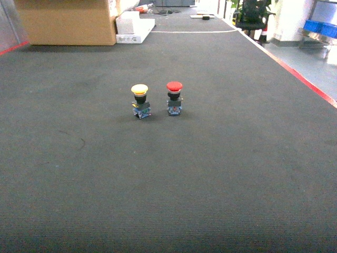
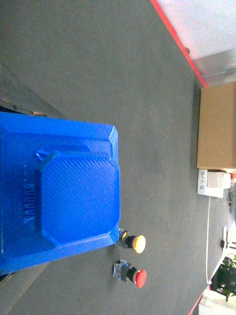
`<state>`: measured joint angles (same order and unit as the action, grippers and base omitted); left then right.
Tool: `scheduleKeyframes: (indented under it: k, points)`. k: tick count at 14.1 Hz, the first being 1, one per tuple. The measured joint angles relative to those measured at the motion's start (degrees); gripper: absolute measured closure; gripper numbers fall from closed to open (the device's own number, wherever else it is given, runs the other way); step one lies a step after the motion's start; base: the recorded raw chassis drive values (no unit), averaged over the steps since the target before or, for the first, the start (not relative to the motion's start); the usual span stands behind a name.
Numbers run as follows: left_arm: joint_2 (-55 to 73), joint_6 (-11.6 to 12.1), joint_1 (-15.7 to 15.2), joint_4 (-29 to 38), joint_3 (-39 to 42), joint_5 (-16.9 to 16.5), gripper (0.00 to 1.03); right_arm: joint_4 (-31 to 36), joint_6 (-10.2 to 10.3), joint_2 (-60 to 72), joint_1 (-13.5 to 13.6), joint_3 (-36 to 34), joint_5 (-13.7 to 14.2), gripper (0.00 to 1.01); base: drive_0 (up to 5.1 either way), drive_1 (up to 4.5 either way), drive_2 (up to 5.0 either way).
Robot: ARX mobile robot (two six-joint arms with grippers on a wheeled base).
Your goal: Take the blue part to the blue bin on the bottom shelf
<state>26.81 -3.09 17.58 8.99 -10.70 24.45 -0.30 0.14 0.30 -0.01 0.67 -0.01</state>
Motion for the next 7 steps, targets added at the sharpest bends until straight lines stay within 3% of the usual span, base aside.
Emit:
scheduleKeyframes:
  k: [2,7]
  points:
    - [-10.45,-3.30,6.54,-10.36,0.66,5.79,0.60,0.00,0.02,0.00,0.00,0.00,0.00,0.03,0.0,0.00,0.0]
    - [-10.93,-4.55,6.67,-10.67,0.90,6.21,0.60,0.02,0.02,0.00,0.00,0.00,-0.02,0.03,0.0,0.00,0.0]
